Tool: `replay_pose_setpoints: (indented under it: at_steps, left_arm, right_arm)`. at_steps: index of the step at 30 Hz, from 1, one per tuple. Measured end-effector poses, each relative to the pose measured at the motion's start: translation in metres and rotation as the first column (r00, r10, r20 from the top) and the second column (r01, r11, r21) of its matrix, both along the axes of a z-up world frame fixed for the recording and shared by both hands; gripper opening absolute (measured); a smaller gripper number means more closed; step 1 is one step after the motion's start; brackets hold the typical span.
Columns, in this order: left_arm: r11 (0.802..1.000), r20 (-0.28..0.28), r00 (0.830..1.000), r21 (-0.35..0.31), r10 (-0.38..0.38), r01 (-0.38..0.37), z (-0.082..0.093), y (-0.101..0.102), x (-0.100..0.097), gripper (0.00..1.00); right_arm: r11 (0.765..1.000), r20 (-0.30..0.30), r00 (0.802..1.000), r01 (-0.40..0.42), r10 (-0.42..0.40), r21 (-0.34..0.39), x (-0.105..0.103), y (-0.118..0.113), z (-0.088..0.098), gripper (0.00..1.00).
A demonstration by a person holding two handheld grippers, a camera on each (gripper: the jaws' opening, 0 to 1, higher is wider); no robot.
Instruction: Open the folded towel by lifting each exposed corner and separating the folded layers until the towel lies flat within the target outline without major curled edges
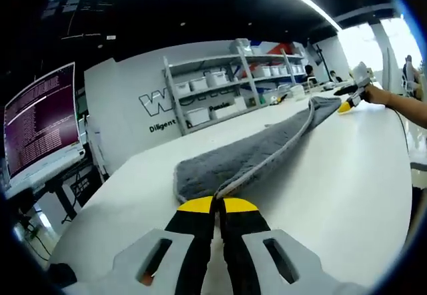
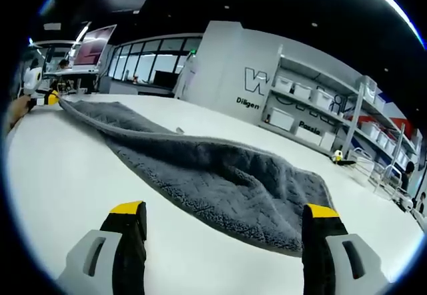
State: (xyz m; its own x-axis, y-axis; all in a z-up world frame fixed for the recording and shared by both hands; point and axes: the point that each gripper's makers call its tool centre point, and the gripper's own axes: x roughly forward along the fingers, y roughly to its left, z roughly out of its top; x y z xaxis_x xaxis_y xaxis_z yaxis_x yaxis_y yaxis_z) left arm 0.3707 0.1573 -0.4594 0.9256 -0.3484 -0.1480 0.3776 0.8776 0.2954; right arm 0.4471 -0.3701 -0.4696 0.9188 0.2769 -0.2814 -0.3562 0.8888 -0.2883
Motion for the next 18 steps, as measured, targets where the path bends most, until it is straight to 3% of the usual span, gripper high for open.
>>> replay_pose_setpoints:
  at_steps: [8, 12, 16, 18]
  left_arm:
    - [0.999, 0.010, 1.000, 0.030, -0.012, 0.011, -0.002, -0.007, -0.003, 0.03]
    - [0.999, 0.020, 1.000, 0.031, -0.013, 0.012, -0.001, -0.007, -0.004, 0.03]
    - [0.999, 0.013, 1.000, 0.048, -0.012, 0.011, -0.005, -0.007, -0.003, 0.03]
    - [0.998, 0.013, 1.000, 0.055, -0.010, 0.010, -0.005, -0.007, -0.003, 0.03]
  right_arm:
    - [0.997, 0.034, 0.997, -0.074, 0.073, 0.016, 0.005, 0.015, 0.008, 0.96]
    - [0.995, 0.067, 0.993, -0.102, 0.102, 0.006, 0.010, 0.015, 0.014, 0.87]
    - [0.992, 0.050, 0.992, -0.120, 0.119, 0.024, 0.016, 0.010, 0.012, 0.78]
    - [0.992, 0.042, 0.991, -0.125, 0.125, 0.000, 0.018, 0.007, 0.011, 0.73]
